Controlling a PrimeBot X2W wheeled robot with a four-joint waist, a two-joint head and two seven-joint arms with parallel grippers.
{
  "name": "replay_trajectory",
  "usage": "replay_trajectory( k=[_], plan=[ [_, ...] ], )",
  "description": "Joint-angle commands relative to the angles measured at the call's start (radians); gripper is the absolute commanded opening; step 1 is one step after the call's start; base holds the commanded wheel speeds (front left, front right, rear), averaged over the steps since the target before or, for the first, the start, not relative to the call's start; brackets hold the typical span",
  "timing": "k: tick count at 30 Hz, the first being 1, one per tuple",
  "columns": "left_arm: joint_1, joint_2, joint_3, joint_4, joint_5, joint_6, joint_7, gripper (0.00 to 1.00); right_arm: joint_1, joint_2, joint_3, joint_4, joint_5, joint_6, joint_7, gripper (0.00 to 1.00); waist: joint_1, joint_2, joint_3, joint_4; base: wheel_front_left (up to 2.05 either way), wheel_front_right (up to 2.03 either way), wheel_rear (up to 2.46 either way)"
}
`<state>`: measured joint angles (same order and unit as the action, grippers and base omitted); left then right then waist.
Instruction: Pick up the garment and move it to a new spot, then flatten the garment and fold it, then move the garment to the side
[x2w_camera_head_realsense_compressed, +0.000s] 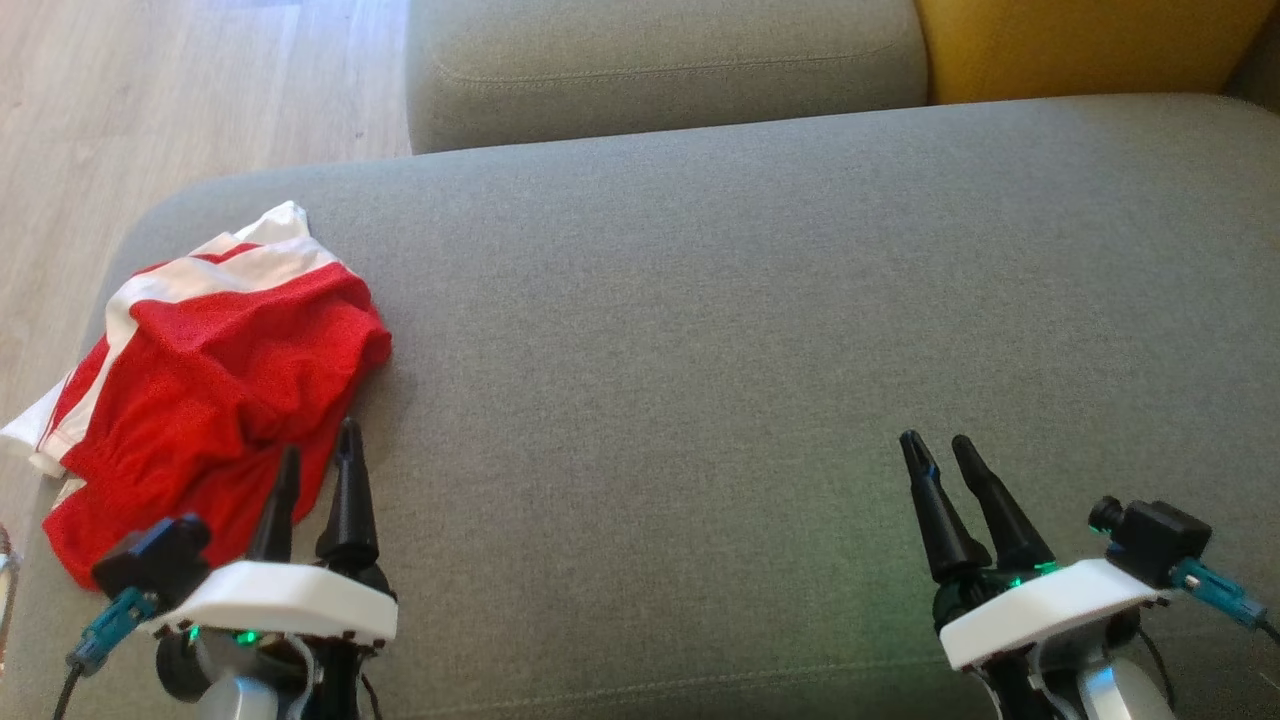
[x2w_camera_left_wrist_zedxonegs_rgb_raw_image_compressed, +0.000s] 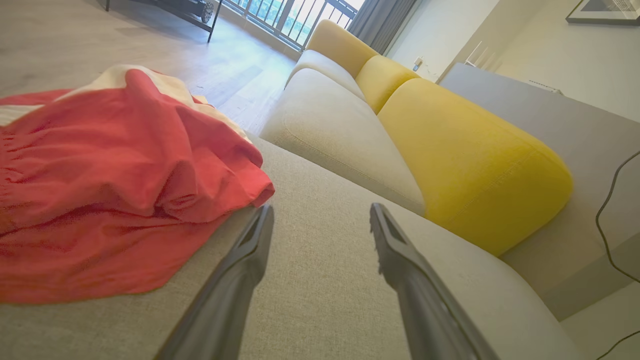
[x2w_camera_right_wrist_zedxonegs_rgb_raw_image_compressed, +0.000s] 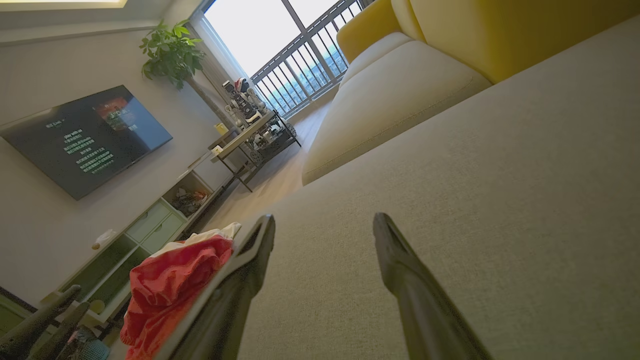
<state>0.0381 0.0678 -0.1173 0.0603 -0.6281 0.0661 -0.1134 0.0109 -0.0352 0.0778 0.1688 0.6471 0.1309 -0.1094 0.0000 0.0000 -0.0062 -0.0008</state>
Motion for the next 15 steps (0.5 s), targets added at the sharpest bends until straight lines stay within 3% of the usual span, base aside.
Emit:
replay_trajectory(
  k=[1,15],
  plan=[
    [-0.031,0.022,0.013,-0.049,0.037,0.006,-0.014,1.0,-0.053,-0.009,0.022,-0.044,-0.036,0.0,-0.017,1.0,0.0,0.0,-0.001,-0.001,0.0,0.0,0.0],
    [-0.022,0.039,-0.025,-0.095,0.205,0.038,-0.055,1.0,-0.053,-0.011,0.036,-0.071,-0.217,0.0,-0.058,1.0,0.0,0.0,-0.009,-0.002,0.0,0.0,0.0]
  ],
)
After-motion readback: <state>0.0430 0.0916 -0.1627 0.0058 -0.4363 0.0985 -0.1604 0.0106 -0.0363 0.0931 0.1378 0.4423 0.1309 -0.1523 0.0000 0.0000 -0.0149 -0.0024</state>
